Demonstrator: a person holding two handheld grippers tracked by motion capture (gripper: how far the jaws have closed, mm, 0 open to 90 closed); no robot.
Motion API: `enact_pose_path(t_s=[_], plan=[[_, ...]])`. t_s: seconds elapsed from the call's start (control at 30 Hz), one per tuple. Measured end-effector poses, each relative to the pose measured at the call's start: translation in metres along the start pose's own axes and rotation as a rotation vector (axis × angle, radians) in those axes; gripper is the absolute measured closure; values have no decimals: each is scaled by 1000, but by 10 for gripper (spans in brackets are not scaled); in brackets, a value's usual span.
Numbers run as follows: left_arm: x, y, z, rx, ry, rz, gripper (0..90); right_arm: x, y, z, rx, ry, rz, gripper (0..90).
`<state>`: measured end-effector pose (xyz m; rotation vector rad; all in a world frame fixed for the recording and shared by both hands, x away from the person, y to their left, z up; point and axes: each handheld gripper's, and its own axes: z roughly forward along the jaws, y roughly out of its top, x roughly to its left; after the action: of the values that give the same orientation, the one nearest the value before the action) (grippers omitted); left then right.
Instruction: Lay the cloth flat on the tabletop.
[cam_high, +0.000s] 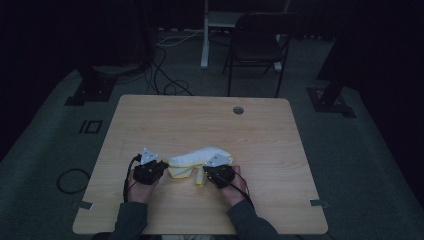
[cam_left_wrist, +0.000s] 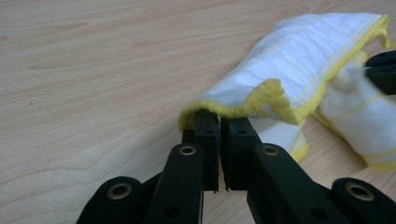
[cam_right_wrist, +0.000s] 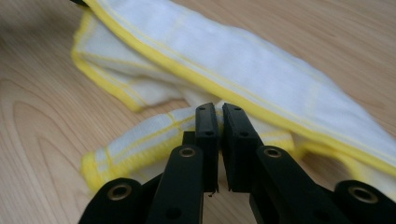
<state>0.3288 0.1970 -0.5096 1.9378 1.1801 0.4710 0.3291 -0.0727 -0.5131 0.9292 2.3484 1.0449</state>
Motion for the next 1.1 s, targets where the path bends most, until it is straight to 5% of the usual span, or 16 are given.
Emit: enact_pose_path(t_s=[0.53,1.1], plan=[[16,12,-2,-22,9,-30,872,-50,-23,-32,6,-94,68,860],[28,20,-1,-16,28,-34,878,-72,-35,-45,3,-134,120,862]])
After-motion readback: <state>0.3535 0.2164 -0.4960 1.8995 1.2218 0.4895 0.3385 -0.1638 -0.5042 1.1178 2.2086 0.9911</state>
